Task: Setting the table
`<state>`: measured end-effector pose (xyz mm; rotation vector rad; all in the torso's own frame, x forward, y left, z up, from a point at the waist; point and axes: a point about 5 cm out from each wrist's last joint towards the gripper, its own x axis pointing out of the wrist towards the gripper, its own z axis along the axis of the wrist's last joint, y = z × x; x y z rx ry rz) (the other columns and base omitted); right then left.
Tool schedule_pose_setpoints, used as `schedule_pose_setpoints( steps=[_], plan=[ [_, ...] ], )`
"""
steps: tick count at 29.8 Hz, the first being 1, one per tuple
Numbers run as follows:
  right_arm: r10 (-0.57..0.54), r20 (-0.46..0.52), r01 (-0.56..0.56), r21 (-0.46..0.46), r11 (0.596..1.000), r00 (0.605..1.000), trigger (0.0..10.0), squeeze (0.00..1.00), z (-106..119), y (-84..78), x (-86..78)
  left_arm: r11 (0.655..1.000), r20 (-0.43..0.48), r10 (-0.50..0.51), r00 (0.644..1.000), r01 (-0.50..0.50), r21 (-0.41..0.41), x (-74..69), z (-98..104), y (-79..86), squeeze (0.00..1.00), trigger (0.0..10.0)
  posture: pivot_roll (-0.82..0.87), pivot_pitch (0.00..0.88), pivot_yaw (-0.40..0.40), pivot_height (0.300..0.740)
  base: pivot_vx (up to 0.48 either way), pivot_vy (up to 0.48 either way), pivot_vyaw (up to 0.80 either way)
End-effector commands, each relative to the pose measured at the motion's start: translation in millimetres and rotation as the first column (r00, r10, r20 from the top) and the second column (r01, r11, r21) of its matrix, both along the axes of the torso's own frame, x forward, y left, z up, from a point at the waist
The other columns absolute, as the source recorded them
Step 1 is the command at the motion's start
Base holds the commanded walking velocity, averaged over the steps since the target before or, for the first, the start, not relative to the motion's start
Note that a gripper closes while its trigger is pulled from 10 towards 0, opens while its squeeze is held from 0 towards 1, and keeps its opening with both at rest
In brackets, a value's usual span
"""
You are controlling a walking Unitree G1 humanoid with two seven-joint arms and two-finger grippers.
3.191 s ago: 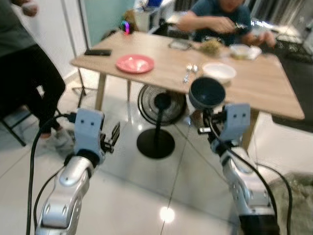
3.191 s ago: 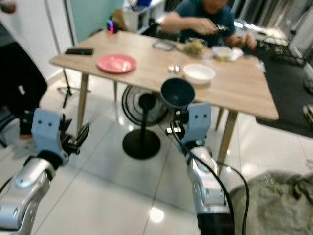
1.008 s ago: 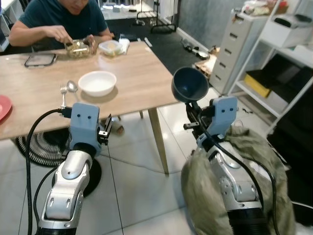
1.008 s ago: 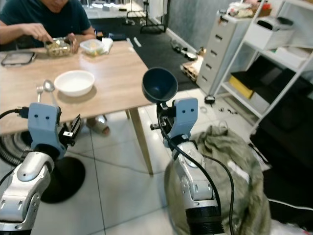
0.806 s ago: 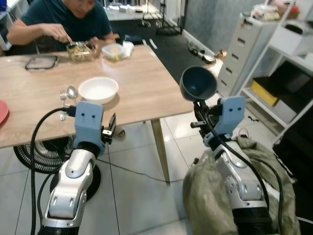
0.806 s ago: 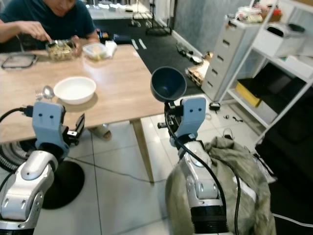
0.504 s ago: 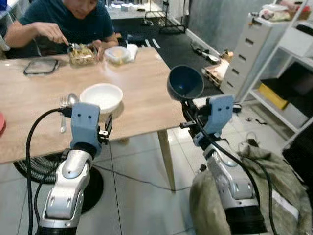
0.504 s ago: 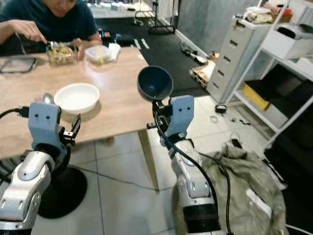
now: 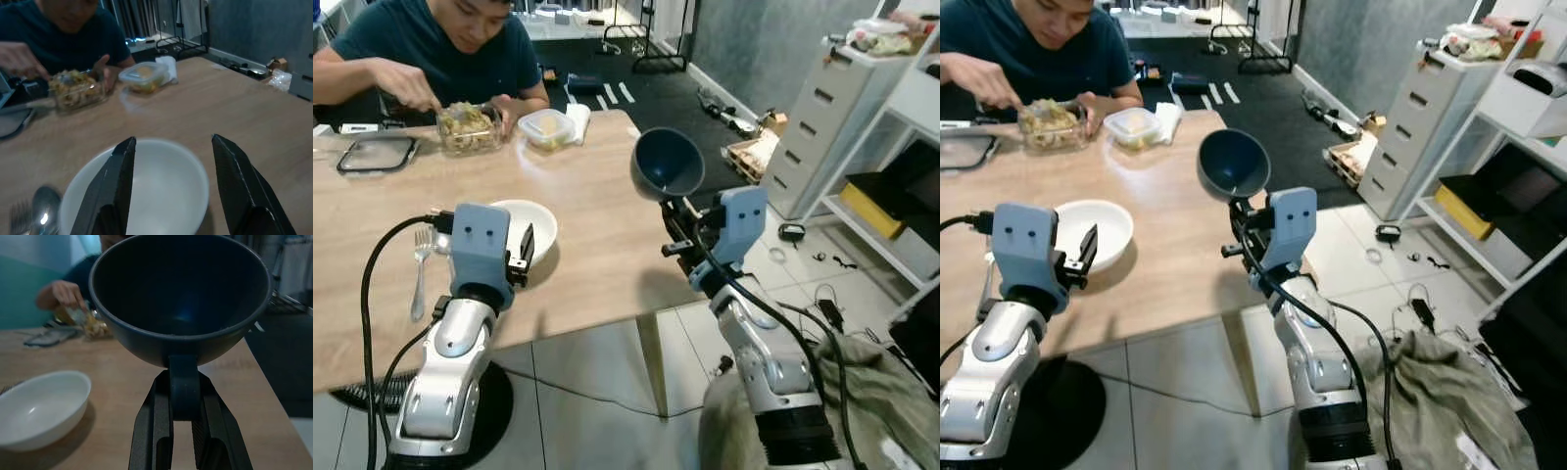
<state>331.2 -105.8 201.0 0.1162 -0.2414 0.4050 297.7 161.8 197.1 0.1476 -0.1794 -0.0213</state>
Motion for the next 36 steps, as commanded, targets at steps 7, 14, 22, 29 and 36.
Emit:
schedule_pose_setpoints(
  steps=[7,14,22,29,36],
  plan=[
    [0.007,0.009,-0.007,-0.016,1.000,1.000,10.0,0.00,1,0.2,-0.3,1.000,0.020,-0.003,1.000,0.002,0.025,-1.7,2,-1.6,0.00,10.0,0.08,0.000,0.045,0.740,0.480,0.000,0.80],
    [0.021,0.008,-0.021,0.026,0.999,1.000,10.0,0.00,3,-0.6,-0.5,1.000,0.015,-0.012,1.000,0.012,0.028,-0.6,0,-3.5,0.00,10.0,0.08,0.000,0.047,0.740,0.471,0.000,0.25],
    [0.025,0.007,-0.025,0.029,0.999,1.000,10.0,0.00,3,-1.5,-0.7,0.999,-0.013,-0.024,1.000,0.025,0.031,0.8,-2,-5.9,0.00,10.0,0.07,0.000,0.052,0.740,0.351,0.000,0.00],
    [-0.013,0.005,0.013,0.020,1.000,1.000,10.0,0.00,2,-8.7,1.0,0.997,-0.017,-0.066,0.998,0.066,0.030,-1.4,-3,-11.4,0.00,10.0,0.07,0.000,0.055,0.740,0.000,0.000,0.00],
    [-0.021,0.004,0.021,0.017,1.000,1.000,10.0,0.00,2,-10.5,1.0,0.997,-0.019,-0.070,0.997,0.071,0.029,-1.3,-3,-11.4,0.00,10.0,0.07,0.000,0.058,0.740,0.000,0.000,0.00]
  ],
)
